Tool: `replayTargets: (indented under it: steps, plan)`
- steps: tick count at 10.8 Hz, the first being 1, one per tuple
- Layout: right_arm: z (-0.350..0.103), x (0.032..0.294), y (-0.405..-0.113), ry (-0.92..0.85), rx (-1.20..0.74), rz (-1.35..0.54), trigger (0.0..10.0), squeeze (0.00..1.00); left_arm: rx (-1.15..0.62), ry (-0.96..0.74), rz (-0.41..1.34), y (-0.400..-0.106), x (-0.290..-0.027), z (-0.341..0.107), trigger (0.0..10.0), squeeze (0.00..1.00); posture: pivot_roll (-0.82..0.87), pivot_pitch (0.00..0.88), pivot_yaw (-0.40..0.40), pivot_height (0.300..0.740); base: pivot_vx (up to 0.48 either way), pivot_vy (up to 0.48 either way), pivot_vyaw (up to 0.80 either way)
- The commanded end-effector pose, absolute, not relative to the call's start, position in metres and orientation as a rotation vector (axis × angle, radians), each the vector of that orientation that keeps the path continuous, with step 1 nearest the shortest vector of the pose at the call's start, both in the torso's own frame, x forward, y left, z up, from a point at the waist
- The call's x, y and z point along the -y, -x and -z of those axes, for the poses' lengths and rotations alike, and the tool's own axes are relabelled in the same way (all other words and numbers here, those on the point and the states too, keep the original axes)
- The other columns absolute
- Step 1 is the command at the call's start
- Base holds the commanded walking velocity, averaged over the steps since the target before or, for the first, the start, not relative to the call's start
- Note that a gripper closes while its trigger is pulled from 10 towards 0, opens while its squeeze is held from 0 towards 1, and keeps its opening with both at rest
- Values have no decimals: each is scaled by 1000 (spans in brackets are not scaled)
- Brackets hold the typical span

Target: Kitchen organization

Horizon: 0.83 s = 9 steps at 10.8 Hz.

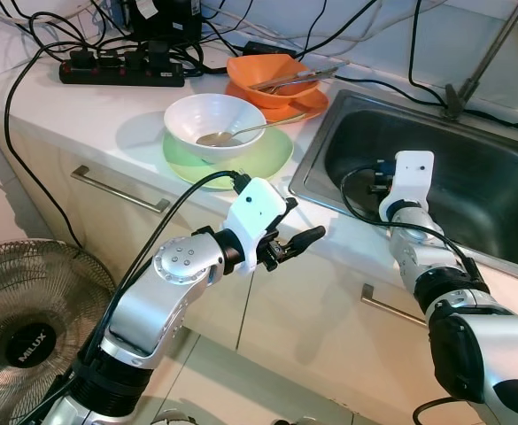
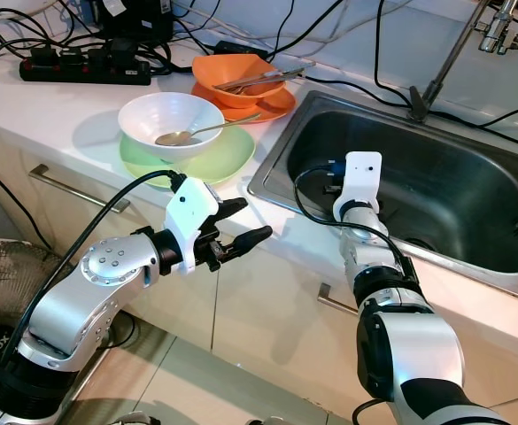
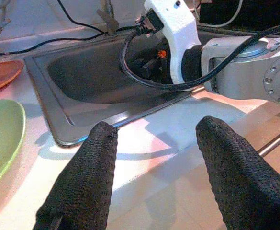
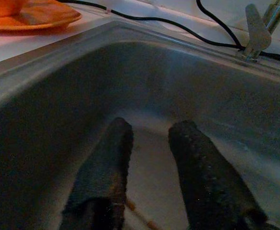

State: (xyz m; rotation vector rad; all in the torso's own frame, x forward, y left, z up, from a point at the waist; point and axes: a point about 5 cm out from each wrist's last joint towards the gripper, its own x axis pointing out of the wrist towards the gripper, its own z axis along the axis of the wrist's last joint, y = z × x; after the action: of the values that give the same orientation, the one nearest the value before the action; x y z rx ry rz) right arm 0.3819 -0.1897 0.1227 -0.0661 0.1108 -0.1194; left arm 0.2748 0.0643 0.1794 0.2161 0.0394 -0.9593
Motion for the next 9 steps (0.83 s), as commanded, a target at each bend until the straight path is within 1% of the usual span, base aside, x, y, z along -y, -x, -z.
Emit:
replayTargets:
  steps: [1, 2, 4, 5, 6, 7, 8, 9]
  plan:
    - [-117, 189, -381, 79, -145, 117, 10000, 0, -29, -224, 968, -271, -60, -181, 10000, 0, 88, 55, -125, 740, 0, 0, 0]
    - [-121, 187, -382, 75, -130, 110, 10000, 0, -21, -227, 955, -273, -60, -181, 10000, 0, 85, 54, -125, 740, 0, 0, 0]
    - [-129, 184, -385, 46, -82, 102, 10000, 0, 28, -227, 874, -280, -64, -185, 10000, 0, 85, 54, -125, 740, 0, 0, 0]
    - [-140, 183, -388, 20, -22, 97, 10000, 0, 68, -226, 825, -284, -66, -190, 10000, 0, 85, 54, -125, 740, 0, 0, 0]
    - [-165, 179, -393, -29, 102, 87, 10000, 0, 148, -254, 730, -289, -71, -199, 10000, 0, 71, 56, -122, 740, 0, 0, 0]
    - [-177, 175, -394, -49, 167, 74, 10000, 0, 221, -287, 674, -293, -73, -204, 10000, 0, 66, 56, -120, 740, 0, 0, 0]
    - [-188, 171, -394, -69, 229, 60, 10000, 0, 314, -329, 639, -295, -74, -215, 10000, 0, 62, 55, -121, 740, 0, 0, 0]
    - [-194, 166, -392, -80, 262, 49, 10000, 0, 326, -344, 620, -294, -74, -219, 10000, 0, 53, 55, -118, 740, 0, 0, 0]
